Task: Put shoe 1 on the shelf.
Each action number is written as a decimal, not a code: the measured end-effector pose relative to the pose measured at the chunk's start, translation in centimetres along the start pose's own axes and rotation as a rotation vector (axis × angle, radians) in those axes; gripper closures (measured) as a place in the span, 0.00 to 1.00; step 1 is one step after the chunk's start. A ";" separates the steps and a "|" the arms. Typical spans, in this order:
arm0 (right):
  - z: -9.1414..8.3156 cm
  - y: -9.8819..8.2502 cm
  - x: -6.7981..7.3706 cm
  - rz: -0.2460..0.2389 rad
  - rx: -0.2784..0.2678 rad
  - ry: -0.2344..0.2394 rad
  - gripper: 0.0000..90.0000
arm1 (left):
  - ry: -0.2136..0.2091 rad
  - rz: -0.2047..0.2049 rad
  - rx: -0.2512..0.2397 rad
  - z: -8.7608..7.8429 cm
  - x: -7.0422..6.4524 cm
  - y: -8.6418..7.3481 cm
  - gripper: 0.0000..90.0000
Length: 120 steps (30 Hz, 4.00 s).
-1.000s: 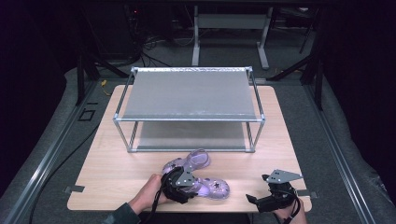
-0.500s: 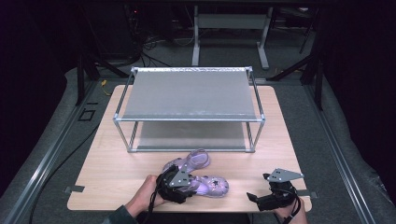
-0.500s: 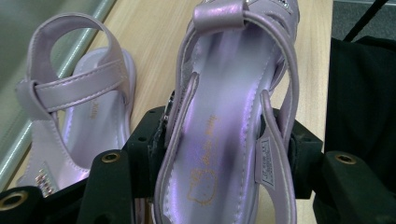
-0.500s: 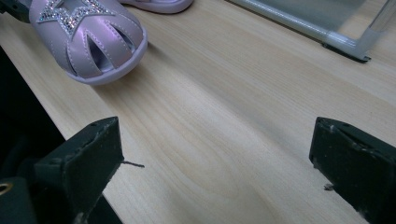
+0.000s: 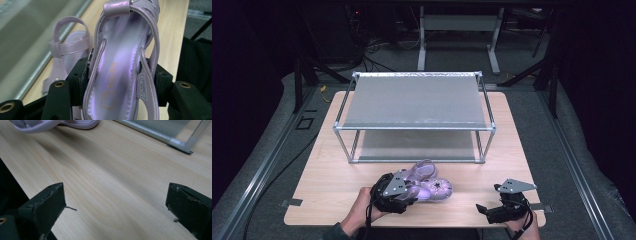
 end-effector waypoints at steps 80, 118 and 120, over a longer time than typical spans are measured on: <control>0.2 0.7 0.1 0.049 -0.045 -0.042 0.02 | 0.474 -0.587 0.141 8.2 15.8 -4.7 0.47; 0.6 0.8 0.7 0.043 -0.029 -0.036 0.03 | 0.285 -0.622 0.046 5.7 13.9 -4.8 0.55; 0.7 0.7 0.7 0.045 -0.020 -0.027 0.03 | 0.265 -0.635 0.056 5.6 14.0 -4.9 0.56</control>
Point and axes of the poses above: each handheld gripper's, and its own axes: z roughly forward along the jaws, y roughly out of its top, x roughly to its left, the point moved 6 cm from there along z, roughly forward along the jaws, and after that the axes turned 10 degrees about z, right-handed, at the moved point
